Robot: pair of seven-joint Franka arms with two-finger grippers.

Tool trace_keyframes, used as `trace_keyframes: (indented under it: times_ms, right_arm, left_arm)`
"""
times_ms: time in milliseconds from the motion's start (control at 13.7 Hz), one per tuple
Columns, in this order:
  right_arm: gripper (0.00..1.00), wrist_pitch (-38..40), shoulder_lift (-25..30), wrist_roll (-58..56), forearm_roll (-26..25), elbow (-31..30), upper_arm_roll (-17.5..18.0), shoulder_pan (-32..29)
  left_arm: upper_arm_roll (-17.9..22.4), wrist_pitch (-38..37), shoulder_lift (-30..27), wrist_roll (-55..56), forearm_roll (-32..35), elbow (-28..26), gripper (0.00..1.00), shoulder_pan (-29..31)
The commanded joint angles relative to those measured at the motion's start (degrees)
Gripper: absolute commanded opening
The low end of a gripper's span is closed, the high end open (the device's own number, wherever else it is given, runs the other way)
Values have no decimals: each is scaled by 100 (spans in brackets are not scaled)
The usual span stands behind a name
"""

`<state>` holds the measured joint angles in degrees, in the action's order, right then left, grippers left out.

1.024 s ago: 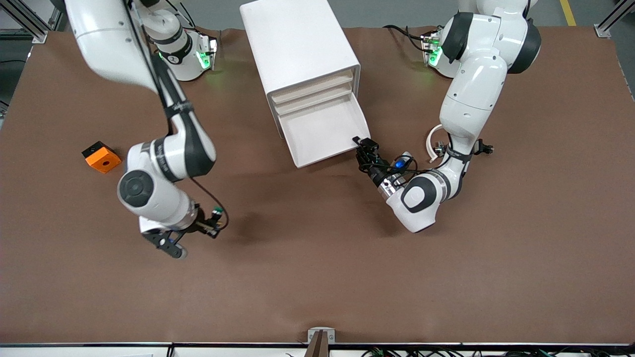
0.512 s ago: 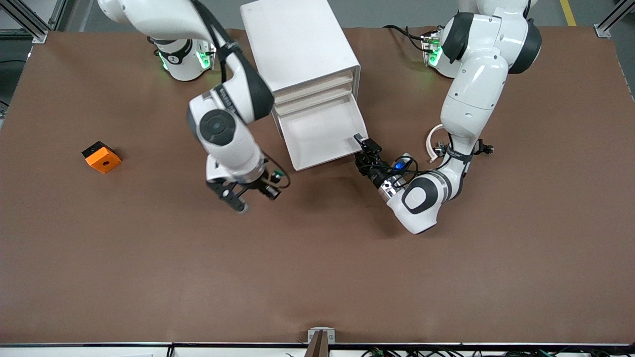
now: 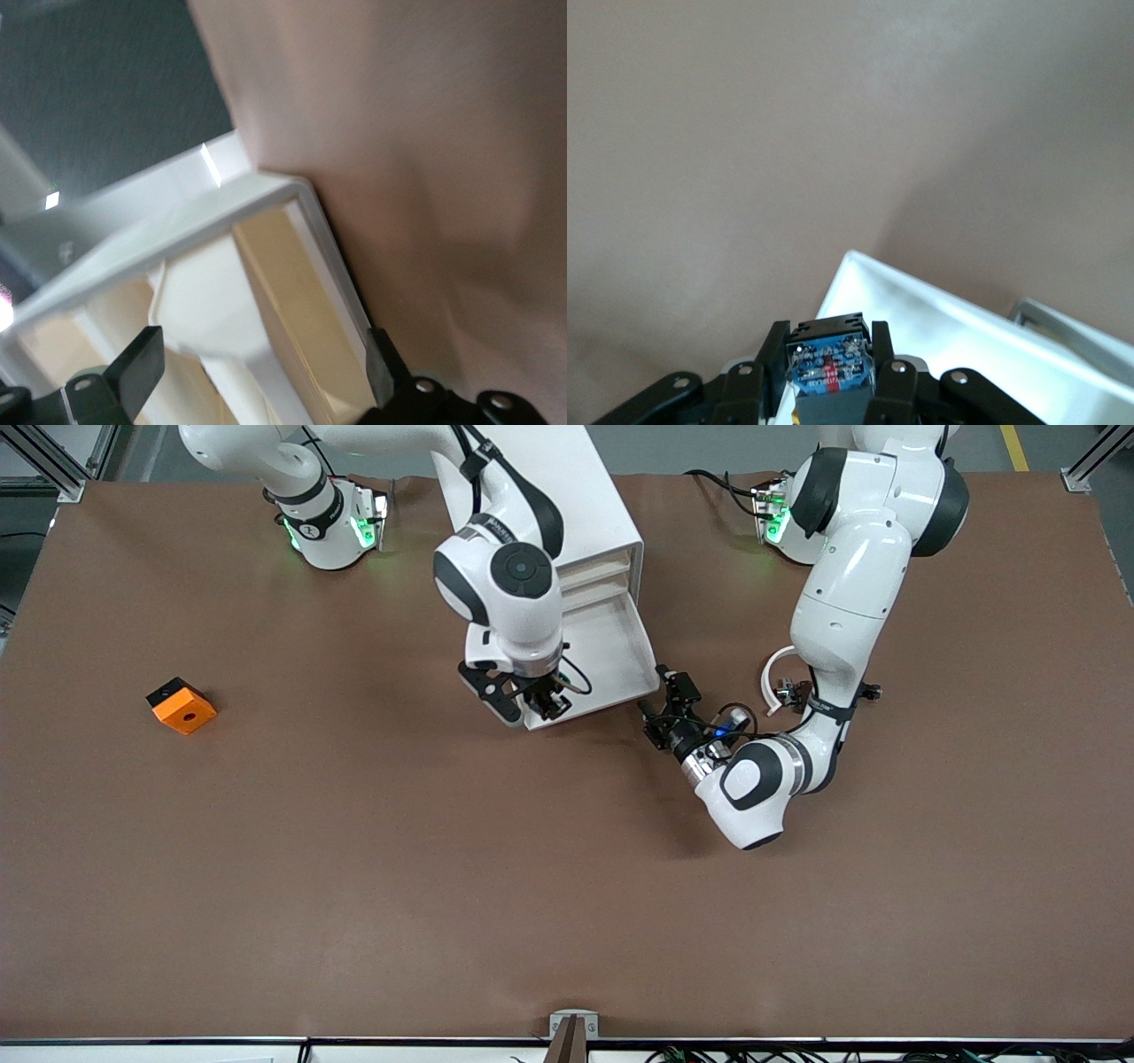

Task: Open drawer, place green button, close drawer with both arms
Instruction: 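Carry the green button with the right gripper over the open drawer, then lower the button into the drawer with the right gripper while the left gripper withdraws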

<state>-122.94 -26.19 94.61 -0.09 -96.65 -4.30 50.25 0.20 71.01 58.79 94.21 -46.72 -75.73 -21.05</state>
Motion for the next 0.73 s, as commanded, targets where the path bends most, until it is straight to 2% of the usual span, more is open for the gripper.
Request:
trace_keyframes:
  times_ms: [0, 220, 659]
  right_arm:
    - [0, -28, 131, 504, -96, -275, -71, 203]
    - [0, -28, 114, 970, -96, -363, -71, 397]
    - [0, -72, 105, 1288, -96, -531, -71, 512]
  left_arm:
    - [6, -52, -218, -1023, 436, 137, 100, -22]
    - [42, 219, -394, -2315, 935, 479, 100, -4]
    - [33, 2062, -904, -4391, 1903, 480, 100, -31]
